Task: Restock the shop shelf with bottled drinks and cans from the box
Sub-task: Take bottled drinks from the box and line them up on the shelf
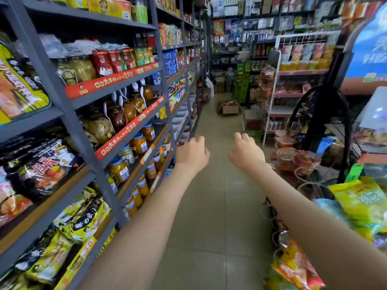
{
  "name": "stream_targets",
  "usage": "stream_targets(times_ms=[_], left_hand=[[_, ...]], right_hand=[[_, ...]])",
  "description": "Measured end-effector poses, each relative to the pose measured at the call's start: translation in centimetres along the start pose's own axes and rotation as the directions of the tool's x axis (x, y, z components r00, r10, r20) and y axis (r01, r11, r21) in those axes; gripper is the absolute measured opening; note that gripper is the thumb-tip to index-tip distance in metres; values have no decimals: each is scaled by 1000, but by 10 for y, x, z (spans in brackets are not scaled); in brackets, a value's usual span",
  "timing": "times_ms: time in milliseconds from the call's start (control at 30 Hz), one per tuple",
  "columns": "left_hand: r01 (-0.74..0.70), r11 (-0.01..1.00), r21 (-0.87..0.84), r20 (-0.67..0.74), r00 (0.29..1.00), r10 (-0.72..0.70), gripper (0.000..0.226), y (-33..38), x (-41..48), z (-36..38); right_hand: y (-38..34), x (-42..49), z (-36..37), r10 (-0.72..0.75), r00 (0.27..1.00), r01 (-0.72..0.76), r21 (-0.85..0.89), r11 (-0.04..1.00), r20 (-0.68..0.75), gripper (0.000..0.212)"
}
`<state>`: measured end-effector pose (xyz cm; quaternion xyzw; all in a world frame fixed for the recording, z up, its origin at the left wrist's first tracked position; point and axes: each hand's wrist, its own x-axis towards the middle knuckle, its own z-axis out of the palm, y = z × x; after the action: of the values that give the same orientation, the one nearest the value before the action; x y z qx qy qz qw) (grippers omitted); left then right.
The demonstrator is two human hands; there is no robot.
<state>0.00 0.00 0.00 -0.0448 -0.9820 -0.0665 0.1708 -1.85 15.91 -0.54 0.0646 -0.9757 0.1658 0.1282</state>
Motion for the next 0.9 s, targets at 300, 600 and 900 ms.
stream_targets(times_ms=[300, 600, 900], left_hand=[[119, 992, 51, 358, 925, -129, 28, -56, 70, 153], [61, 998, 3, 547, 835, -52, 32, -116, 237, 258], [137, 981, -136, 631, 776, -21, 35, -127, 466, 387]], right_hand=[[41, 92, 158, 148, 934, -153, -10, 988, 326, 42], [70, 261, 260, 266, 809, -317, 7, 949, 525, 42], [158, 481, 351, 358, 760, -447, 36, 894, 542, 43]])
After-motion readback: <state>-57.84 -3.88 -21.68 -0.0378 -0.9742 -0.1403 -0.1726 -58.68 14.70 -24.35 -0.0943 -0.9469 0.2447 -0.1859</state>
